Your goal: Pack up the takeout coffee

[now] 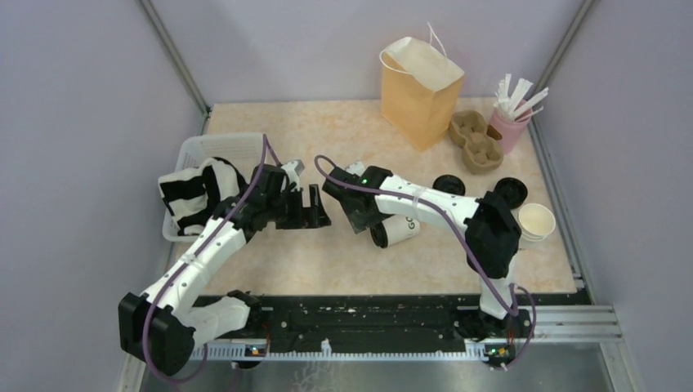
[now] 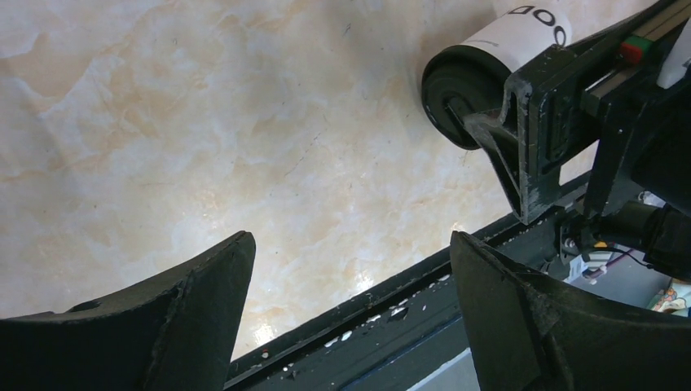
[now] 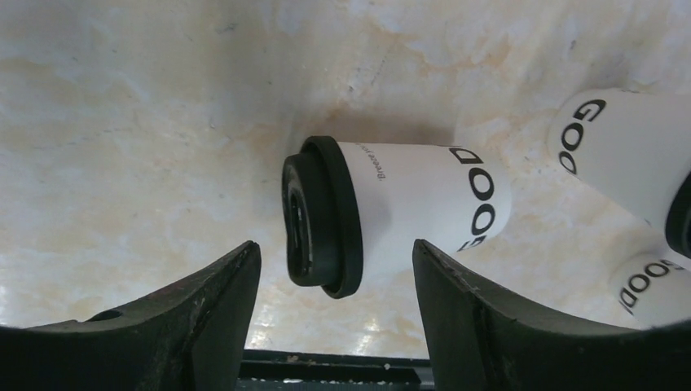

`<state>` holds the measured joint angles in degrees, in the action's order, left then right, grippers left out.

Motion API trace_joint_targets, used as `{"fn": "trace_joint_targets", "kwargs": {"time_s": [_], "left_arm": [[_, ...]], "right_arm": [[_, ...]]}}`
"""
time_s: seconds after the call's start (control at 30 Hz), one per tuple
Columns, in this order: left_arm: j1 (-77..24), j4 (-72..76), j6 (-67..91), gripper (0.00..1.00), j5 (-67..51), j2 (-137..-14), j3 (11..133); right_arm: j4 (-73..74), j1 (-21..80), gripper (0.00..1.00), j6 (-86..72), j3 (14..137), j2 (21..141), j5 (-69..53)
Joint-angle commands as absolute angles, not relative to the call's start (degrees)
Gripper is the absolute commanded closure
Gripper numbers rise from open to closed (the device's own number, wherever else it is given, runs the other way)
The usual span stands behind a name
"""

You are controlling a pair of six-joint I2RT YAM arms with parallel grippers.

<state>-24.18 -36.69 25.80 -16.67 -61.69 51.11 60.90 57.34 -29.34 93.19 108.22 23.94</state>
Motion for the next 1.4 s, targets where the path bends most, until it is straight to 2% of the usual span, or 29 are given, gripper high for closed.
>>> {"fn": "trace_joint_targets", "kwargs": {"time_s": [0.0,0.1,0.23,0.3,0.37,0.47,0.57,0.67,0.87,1.17,1.37], "left_arm": [[-24.25,-37.35,25.84,0.04,-15.6,-60.96,50.34],[-24.26,-37.33,25.46,0.05,-16.03,-61.34,50.46],[-24.19,-37.52,24.73,0.04,-16.51,-61.63,50.73],[-24.2,-37.66,24.47,0.04,-16.86,-61.63,50.69],[-24.21,-37.94,24.2,0.04,-17.14,-61.66,50.68],[-24.21,-37.91,24.36,0.04,-17.51,-61.17,50.18],[-24.2,-37.68,24.76,0.04,-18.15,-60.7,49.46],[-24.23,-37.35,25.34,0.04,-18.66,-60.32,48.73],[-24.19,-36.2,26.57,0.04,-20.52,-60.23,47.51],[-24.25,-35.16,27.42,0.04,-22.13,-61.48,47.37],[-24.26,-35.42,27.93,0.04,-22.26,-61.52,47.44]], "right_arm": [[66.08,59.46,0.33,-30.58,94.67,108.8,30.41],[65.57,60.01,0.38,-30.83,93.53,109.33,31.08],[64.7,60.03,0.53,-31.07,93.18,109.59,29.48],[64.58,60.03,0.56,-31.41,92.3,109.46,28.33],[64.44,60.16,0.54,-31.47,91.02,108.96,26.69],[63.8,61.62,0.45,-31.33,88.56,106.98,24.63],[65.43,63.12,0.41,-32.15,86.47,104.78,24.19],[67.36,64.44,0.4,-33.82,81.78,102.16,25.76],[69.36,66.33,0.46,-36.96,73.54,96.79,27.51],[66.55,66.39,0.74,-35.57,68.87,93.7,30.55],[66.84,66.43,0.82,-36.29,71.63,92.49,31.74]]}}
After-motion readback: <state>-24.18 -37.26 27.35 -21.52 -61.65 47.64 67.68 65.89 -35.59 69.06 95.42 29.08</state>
